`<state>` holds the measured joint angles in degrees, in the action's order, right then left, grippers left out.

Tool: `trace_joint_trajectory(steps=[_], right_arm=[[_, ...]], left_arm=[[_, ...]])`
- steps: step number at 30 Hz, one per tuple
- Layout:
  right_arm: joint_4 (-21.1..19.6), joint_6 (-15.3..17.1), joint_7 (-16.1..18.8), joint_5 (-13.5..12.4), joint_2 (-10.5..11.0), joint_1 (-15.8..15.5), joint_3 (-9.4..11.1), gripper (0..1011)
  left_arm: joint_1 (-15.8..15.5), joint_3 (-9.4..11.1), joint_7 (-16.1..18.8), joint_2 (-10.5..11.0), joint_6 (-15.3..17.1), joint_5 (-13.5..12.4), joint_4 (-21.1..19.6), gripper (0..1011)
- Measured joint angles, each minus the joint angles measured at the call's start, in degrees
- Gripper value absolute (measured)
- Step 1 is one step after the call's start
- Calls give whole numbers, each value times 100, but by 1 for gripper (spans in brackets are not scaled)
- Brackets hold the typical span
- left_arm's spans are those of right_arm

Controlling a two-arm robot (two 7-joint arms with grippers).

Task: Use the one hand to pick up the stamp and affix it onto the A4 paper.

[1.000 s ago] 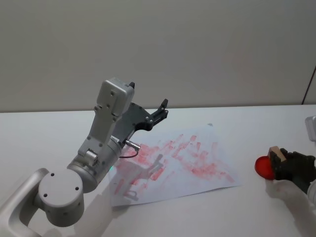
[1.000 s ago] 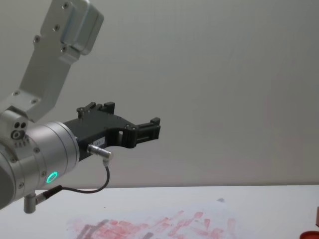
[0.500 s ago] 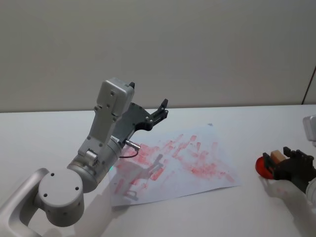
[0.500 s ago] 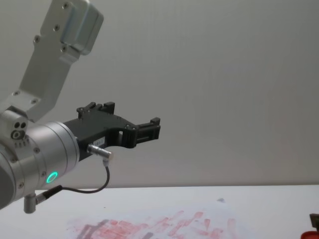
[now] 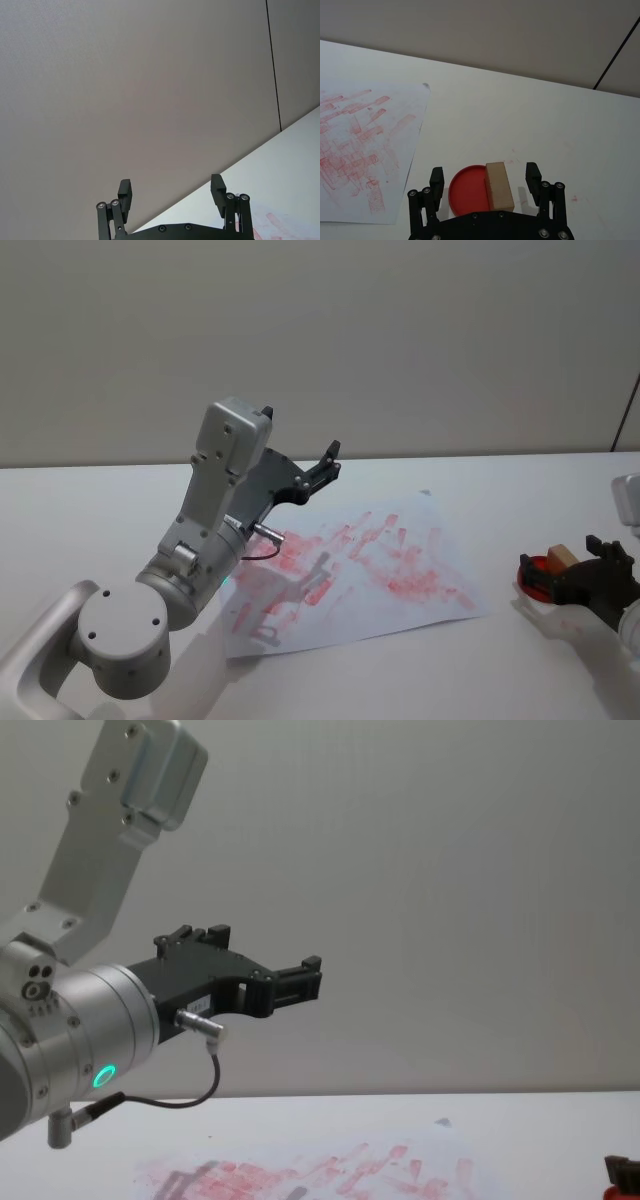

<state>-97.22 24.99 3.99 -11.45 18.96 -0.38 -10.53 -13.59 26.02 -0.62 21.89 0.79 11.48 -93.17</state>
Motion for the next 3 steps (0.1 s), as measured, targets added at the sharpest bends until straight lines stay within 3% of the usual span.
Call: trace_joint_trajectory(steps=[3], right_arm=[[2, 1, 2, 1, -2, 2, 0, 1001]], left_arm=[[0, 0, 0, 0, 0, 0, 0, 1001]])
